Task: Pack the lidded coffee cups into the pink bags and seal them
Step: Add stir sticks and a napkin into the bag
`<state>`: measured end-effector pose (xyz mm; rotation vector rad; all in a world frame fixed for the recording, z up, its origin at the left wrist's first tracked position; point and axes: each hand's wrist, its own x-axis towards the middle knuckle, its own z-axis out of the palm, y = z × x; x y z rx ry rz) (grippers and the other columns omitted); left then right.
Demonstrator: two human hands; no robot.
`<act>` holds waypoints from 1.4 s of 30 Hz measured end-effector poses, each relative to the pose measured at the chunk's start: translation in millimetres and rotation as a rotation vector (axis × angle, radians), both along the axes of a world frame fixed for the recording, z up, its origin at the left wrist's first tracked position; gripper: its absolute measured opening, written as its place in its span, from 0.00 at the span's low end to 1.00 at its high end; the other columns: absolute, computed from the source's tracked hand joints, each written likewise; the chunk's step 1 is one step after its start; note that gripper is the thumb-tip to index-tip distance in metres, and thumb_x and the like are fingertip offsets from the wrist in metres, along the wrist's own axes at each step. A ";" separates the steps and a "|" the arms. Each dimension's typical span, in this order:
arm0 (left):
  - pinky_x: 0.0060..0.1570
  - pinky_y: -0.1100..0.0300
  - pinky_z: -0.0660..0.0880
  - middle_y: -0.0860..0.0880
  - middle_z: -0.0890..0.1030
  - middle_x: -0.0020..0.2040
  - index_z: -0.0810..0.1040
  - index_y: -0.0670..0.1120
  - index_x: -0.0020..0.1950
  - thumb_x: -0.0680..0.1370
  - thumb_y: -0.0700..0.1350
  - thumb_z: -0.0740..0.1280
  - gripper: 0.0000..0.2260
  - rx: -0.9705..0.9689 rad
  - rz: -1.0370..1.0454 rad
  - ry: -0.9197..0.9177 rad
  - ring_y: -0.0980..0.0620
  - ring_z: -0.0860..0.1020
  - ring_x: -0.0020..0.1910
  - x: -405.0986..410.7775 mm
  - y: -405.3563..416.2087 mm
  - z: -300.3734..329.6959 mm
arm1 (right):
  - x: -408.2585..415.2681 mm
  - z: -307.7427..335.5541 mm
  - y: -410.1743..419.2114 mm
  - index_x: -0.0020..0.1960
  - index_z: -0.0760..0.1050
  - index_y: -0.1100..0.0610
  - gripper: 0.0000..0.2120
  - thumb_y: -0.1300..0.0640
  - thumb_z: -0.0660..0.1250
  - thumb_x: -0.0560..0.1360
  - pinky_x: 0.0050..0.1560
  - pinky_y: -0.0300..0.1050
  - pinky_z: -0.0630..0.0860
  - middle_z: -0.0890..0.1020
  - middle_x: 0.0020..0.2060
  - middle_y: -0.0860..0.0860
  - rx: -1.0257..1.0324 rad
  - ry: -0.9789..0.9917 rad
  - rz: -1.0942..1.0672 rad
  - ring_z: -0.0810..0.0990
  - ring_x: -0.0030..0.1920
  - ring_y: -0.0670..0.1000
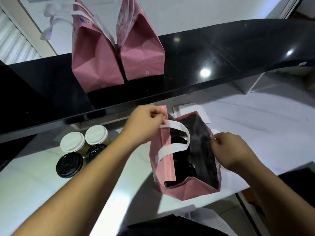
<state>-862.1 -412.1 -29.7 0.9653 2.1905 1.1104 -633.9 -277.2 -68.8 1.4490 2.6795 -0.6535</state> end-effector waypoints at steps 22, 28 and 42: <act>0.41 0.62 0.76 0.51 0.84 0.50 0.83 0.51 0.58 0.83 0.42 0.66 0.08 -0.334 0.086 -0.025 0.54 0.81 0.45 3.2 161.2 -128.9 | 107.8 2.9 149.9 0.32 0.69 0.57 0.21 0.48 0.59 0.80 0.27 0.46 0.65 0.77 0.24 0.51 -0.138 0.051 -0.040 0.72 0.25 0.51; 0.52 0.51 0.80 0.45 0.83 0.56 0.83 0.45 0.62 0.82 0.39 0.65 0.11 -0.512 -0.051 0.088 0.40 0.81 0.52 6.5 222.4 -143.4 | 116.3 3.9 160.0 0.33 0.64 0.56 0.22 0.46 0.59 0.81 0.28 0.47 0.62 0.76 0.28 0.50 -0.220 0.088 -0.035 0.65 0.25 0.49; 0.57 0.61 0.69 0.51 0.82 0.62 0.80 0.57 0.62 0.75 0.56 0.61 0.18 -0.505 -0.263 0.234 0.44 0.80 0.60 -5.6 289.0 -169.0 | 94.7 7.1 163.1 0.41 0.69 0.52 0.13 0.46 0.58 0.79 0.29 0.48 0.65 0.74 0.26 0.50 -0.281 0.156 -0.056 0.68 0.27 0.49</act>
